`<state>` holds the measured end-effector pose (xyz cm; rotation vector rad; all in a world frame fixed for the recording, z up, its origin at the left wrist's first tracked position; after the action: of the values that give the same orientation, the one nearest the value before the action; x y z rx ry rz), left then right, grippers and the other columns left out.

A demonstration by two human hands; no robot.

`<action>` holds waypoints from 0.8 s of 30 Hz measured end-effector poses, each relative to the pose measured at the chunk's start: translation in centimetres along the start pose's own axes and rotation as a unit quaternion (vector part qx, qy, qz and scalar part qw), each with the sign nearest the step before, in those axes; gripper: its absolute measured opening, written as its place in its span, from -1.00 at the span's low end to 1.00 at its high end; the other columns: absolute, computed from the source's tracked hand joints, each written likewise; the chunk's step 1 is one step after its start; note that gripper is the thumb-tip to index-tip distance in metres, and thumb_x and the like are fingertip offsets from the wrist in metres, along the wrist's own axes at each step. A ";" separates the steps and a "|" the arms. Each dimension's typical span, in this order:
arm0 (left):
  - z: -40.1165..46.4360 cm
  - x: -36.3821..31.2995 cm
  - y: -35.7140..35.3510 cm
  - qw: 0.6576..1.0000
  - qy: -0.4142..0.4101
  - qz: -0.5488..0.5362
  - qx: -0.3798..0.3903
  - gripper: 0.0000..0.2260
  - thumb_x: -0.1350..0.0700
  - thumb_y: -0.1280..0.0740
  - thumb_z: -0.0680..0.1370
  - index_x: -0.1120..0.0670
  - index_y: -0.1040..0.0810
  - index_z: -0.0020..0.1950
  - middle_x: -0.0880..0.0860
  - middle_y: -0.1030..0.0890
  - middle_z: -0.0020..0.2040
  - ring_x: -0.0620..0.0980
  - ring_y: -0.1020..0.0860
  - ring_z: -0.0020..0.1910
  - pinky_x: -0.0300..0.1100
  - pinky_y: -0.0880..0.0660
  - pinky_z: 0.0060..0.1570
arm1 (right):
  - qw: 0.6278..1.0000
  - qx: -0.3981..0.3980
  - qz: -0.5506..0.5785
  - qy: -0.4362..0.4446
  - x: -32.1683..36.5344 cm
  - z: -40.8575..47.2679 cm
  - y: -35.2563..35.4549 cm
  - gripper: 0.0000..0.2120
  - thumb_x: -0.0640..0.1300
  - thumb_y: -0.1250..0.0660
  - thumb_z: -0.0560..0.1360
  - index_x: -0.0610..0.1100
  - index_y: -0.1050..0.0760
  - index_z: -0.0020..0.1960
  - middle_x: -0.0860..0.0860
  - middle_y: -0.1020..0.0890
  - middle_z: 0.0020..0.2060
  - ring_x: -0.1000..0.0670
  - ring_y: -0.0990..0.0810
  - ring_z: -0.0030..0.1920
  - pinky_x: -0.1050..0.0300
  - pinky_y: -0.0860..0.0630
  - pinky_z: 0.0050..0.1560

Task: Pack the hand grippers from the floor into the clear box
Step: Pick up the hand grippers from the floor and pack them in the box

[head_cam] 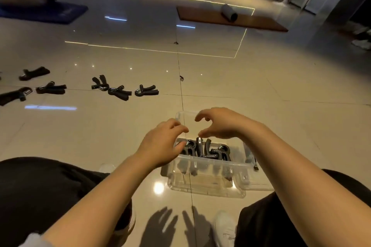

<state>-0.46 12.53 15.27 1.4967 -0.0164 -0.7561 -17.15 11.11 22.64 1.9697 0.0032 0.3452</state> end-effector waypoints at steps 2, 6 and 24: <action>1.2 -0.5 3.2 0.990 -0.062 0.112 0.059 -0.61 -0.09 -0.25 0.54 -0.12 -0.34 0.37 -0.06 -0.37 0.31 -0.08 -0.38 0.22 -0.15 -0.45 0.14 | 0.999 0.014 -0.035 0.020 1.6 -0.4 2.3 -0.50 -0.01 -0.37 0.48 0.01 -0.32 0.38 0.00 -0.41 0.34 -0.05 -0.39 0.31 0.10 -0.33 0.19; 4.4 0.4 5.3 0.966 -0.106 0.176 0.154 -0.57 -0.13 -0.24 0.54 -0.12 -0.29 0.40 -0.04 -0.34 0.34 -0.07 -0.37 0.22 -0.16 -0.41 0.17 | 0.997 0.026 -0.058 0.044 1.2 1.2 2.9 -0.50 0.02 -0.37 0.47 0.04 -0.33 0.37 0.03 -0.45 0.29 -0.01 -0.41 0.25 0.13 -0.33 0.14; 9.1 17.2 -16.7 0.954 -0.197 0.121 0.191 -0.22 -0.46 -0.05 0.45 -0.10 0.04 0.54 0.04 0.11 0.56 0.07 0.14 0.52 0.18 0.08 0.41 | 0.975 0.142 -0.166 0.039 -13.6 23.9 -23.0 -0.14 0.14 -0.41 0.40 0.09 0.02 0.52 -0.05 0.07 0.53 -0.19 0.05 0.50 -0.20 -0.14 0.42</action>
<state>1.38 -1.60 -6.01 1.6427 -0.6696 -0.8707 -20.78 -2.91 -10.20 2.1906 0.4496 0.2090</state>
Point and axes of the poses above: each hand's wrist, its own z-axis towards the middle knuckle, its own y-axis out of the back of the hand, x = y × z, the point moved 1 cm from there along z, towards the middle knuckle
